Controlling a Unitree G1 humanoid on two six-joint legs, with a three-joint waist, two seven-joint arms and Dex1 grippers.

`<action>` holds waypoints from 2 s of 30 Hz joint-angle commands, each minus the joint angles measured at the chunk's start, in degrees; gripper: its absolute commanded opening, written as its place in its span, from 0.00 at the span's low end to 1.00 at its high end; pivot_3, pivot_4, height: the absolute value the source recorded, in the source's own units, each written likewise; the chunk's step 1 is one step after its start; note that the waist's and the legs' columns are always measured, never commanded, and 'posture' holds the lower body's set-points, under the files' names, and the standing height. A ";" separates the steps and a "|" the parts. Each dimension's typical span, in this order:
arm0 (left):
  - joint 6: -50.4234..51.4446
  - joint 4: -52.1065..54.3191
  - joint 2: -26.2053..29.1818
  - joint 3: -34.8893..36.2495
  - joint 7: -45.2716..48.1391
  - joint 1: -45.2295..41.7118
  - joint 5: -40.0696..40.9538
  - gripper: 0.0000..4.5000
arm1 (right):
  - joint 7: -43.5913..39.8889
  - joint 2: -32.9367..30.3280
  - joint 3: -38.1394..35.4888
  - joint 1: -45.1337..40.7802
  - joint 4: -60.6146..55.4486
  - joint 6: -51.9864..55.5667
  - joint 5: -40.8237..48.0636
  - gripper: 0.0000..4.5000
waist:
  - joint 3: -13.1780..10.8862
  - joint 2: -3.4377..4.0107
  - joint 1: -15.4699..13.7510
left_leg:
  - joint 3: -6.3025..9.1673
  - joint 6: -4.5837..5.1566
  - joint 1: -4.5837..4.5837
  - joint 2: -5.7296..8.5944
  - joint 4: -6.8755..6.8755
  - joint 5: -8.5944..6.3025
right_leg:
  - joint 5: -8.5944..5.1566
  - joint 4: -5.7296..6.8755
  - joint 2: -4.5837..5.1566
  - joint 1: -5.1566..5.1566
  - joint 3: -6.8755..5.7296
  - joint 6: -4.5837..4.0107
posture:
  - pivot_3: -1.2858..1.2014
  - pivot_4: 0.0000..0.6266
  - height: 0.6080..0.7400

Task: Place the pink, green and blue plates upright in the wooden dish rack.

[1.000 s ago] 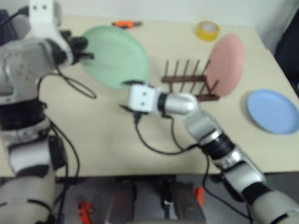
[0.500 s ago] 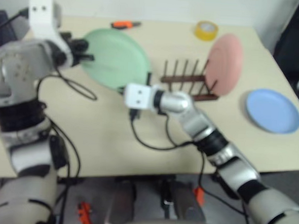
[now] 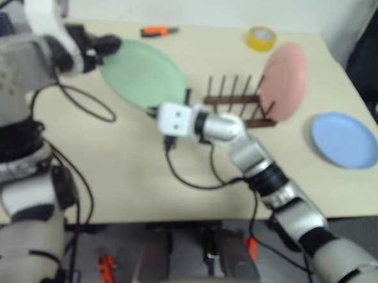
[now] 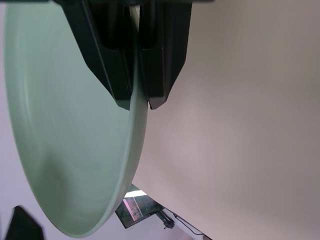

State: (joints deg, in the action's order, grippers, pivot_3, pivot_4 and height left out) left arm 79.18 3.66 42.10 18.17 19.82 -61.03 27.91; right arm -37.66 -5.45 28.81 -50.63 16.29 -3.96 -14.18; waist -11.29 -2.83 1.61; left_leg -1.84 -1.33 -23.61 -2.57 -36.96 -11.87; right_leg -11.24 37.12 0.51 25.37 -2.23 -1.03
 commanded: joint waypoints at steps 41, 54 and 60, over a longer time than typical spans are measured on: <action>-41.64 24.51 6.85 -3.63 38.76 48.95 8.56 0.73 | 9.84 -21.91 -56.16 -6.33 -5.24 70.45 65.48 0.00 | 0.07 0.15 -1.25 | -0.44 0.10 -0.21 -0.18 0.23 -0.04 | -0.14 -0.06 -0.35 0.31 -0.22 -0.57 | 0.52 0.24 1.00; -41.35 25.39 7.24 -4.23 36.25 49.23 8.99 0.73 | 6.62 -23.74 -52.55 -3.79 -0.82 67.54 62.03 0.00 | 0.07 0.16 -1.29 | -0.47 0.10 -0.24 -0.12 0.23 -0.04 | -0.13 -0.12 -0.47 0.31 -0.10 -0.55 | 0.52 0.24 1.00; -41.15 25.30 7.50 -4.33 35.68 49.02 9.20 0.74 | 6.24 -24.14 -52.37 -4.44 0.65 68.03 62.64 0.12 | 0.06 0.16 -1.30 | -0.48 0.10 -0.24 -0.12 0.22 -0.04 | -0.13 -0.11 -0.48 0.31 -0.10 -0.55 | 0.52 0.24 1.00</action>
State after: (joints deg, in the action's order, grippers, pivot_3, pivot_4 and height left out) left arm 38.31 27.14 48.75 13.31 55.65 -11.62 36.16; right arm -30.52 -28.34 -22.85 -54.01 17.92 64.83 47.90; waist -11.22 -2.68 0.31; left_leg -2.32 -1.23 -23.85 -2.69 -36.73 -11.91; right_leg -11.38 37.00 0.02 25.68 -2.33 -1.58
